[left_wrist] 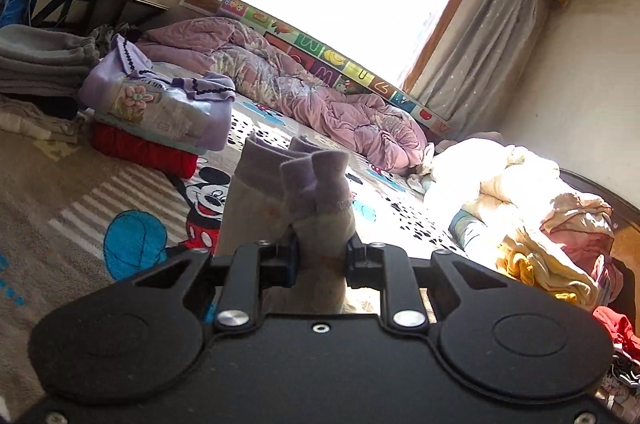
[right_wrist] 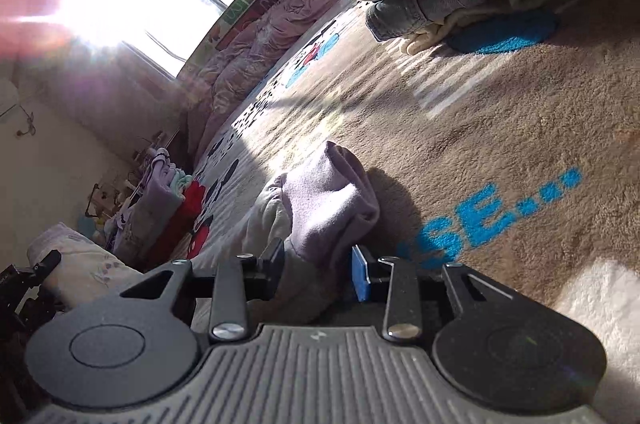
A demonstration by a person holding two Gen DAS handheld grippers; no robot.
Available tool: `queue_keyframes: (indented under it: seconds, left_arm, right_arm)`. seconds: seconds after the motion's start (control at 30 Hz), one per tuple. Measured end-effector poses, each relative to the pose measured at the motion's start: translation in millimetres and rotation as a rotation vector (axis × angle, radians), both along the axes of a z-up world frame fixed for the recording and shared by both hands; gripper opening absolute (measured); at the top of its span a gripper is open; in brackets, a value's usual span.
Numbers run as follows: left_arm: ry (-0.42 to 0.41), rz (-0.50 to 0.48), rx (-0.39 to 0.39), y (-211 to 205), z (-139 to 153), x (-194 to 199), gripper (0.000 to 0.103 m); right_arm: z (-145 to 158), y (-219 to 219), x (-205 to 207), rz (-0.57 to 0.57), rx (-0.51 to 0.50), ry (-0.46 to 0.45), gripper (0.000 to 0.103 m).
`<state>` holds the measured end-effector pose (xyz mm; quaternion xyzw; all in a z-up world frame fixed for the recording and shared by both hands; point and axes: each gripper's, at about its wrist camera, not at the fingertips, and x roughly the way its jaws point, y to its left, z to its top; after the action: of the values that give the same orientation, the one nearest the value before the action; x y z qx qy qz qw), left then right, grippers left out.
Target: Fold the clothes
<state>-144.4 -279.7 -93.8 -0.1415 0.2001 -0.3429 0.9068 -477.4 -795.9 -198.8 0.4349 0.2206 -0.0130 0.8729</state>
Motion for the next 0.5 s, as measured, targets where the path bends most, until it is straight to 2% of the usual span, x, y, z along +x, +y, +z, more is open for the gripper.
queue_keyframes:
  seconds: [0.13,0.27,0.5]
  left_arm:
    - [-0.113,-0.115,0.158,-59,-5,-34,0.019]
    - [-0.177,-0.199,0.282,-111,-28,-58,0.019]
    - [-0.258,-0.288,0.452,-171,-66,-90,0.019]
  right_arm:
    - [1,-11,-9,-0.036,0.019,-0.019,0.037]
    - [5,-25,-19,-0.075,0.037,-0.067,0.037]
    - [6,-39,-11,-0.036,0.153,-0.175,0.037]
